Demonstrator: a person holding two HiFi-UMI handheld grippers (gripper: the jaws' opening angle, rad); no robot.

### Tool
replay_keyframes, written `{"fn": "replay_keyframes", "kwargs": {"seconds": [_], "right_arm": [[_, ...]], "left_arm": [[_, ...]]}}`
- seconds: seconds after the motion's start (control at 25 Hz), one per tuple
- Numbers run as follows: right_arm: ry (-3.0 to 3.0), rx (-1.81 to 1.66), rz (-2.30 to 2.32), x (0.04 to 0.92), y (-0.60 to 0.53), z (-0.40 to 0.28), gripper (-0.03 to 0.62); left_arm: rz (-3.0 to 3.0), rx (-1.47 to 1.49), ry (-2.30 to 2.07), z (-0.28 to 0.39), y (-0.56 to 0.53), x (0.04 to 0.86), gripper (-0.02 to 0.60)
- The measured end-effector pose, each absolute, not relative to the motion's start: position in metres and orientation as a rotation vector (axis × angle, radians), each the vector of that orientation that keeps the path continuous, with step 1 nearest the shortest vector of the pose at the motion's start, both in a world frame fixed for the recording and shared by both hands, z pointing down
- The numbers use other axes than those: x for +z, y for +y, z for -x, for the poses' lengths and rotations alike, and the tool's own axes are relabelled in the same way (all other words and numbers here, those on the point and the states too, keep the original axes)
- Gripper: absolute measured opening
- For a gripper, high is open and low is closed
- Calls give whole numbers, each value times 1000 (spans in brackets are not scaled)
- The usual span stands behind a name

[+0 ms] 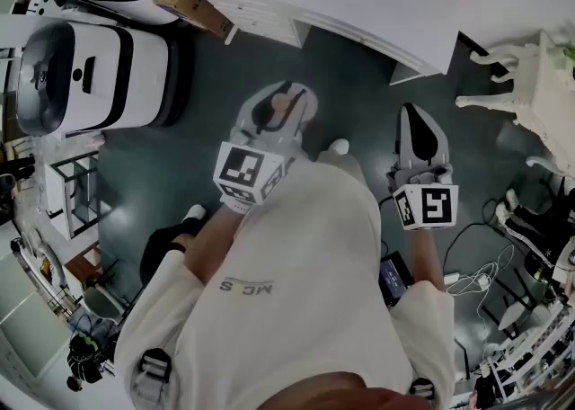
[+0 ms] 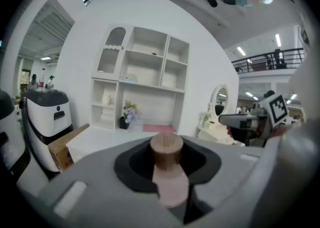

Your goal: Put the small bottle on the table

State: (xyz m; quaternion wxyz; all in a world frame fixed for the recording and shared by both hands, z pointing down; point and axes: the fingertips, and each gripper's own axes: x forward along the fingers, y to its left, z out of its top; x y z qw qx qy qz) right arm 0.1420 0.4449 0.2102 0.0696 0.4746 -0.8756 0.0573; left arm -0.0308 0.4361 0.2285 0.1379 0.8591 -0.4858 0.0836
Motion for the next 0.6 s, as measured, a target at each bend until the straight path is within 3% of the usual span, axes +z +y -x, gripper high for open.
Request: {"fn": "replay_keyframes", "kwargs": {"seconds": [0.6], "right_arm": [[-2694, 302, -1510, 217, 435, -174, -6]], "left_arm": [[-2510, 331, -1437, 4, 427, 223, 107]]}}
